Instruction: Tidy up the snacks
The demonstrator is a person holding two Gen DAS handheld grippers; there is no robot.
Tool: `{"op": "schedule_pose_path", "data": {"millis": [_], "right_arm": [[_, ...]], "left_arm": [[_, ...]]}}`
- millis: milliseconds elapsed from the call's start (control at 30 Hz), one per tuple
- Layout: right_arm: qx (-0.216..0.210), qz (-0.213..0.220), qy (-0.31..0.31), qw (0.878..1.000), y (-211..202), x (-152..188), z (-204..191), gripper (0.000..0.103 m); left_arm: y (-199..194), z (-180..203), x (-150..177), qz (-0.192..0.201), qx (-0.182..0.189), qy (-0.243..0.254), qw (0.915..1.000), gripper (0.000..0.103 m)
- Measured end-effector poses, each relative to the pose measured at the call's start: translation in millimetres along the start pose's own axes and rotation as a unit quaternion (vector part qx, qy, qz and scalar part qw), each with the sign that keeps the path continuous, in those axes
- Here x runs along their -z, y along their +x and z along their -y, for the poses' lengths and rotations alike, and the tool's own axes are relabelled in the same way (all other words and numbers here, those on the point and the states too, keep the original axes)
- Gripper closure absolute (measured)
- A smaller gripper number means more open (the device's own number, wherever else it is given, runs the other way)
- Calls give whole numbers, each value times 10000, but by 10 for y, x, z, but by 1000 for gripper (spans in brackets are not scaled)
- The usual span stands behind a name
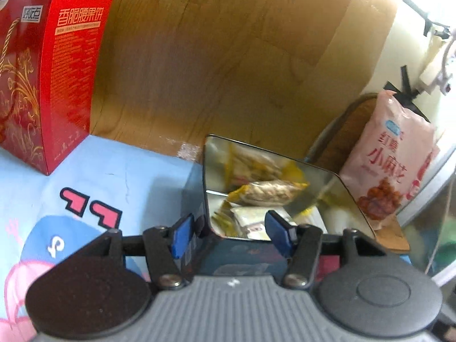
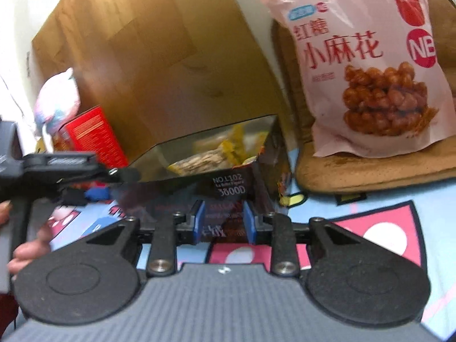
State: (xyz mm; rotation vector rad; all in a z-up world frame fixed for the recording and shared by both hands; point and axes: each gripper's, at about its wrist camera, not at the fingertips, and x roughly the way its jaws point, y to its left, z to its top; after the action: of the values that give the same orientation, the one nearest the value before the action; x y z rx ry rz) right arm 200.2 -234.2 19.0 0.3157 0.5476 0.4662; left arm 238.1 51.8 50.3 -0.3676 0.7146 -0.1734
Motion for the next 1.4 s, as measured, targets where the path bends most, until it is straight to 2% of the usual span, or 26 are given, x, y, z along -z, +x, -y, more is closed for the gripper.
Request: {"op": "schedule_pose_path", "data": {"millis": [133, 233, 333, 433, 533, 633, 733, 800, 900, 967, 1033, 1133, 1233, 1300, 1400], "right_arm": [[14, -41, 151, 9999, -67, 13, 28, 70], [-245, -118, 44, 9996, -277, 122, -79, 69], [-657, -358, -107, 9971, -465, 302, -264, 69], [-1141, -679, -531, 9897, -607, 524, -579, 67], [-1621, -1015, -970, 9767, -684, 729, -938, 66], [-1869, -1358, -1335, 9637, -650, 897, -1246, 66], [-1720, -1515, -1612, 9599, -525, 977, -1435, 66], [-1638, -1594, -1596, 9604, -388, 958, -1519, 66], [-1403, -1296, -2016, 9607, -234, 879, -1681, 66], [-1083, -1018, -2231, 9634, -142, 805, -1738, 66], [-1052, -1076, -2002, 9681, -77, 716, -1680, 65], [-1018, -1090, -1947, 9695, -121, 703, -1585, 58], [-1087, -1200, -2011, 9661, -178, 747, -1550, 56], [-1104, -1262, -2147, 9622, -146, 781, -1595, 49], [-1006, -1384, -2297, 9581, -20, 773, -1637, 46]], "left_arm": [[-189, 29, 24, 104, 60, 160, 9998, 46], [-462, -50, 137, 244, 170, 268, 9992, 44], [-721, -191, 341, 252, 107, 399, 9988, 41], [-909, -366, 585, 9, 67, 478, 9988, 41], [-1038, -557, 794, -300, 253, 407, 9984, 41], [-1088, -742, 940, -564, 429, 175, 9973, 41], [-1053, -905, 1015, -677, 624, -304, 9953, 37], [-1029, -942, 1032, -610, 781, -535, 9936, 33], [-992, -907, 1028, -573, 810, -650, 9929, 33], [-1001, -897, 1012, -473, 766, -705, 9934, 33], [-1025, -915, 988, -412, 810, -727, 9932, 32], [-1047, -976, 946, -339, 779, -734, 9937, 31], [-985, -1008, 915, -426, 779, -748, 9932, 31], [-922, -988, 915, -513, 805, -708, 9929, 31], [-854, -942, 920, -527, 804, -586, 9936, 32]]}}
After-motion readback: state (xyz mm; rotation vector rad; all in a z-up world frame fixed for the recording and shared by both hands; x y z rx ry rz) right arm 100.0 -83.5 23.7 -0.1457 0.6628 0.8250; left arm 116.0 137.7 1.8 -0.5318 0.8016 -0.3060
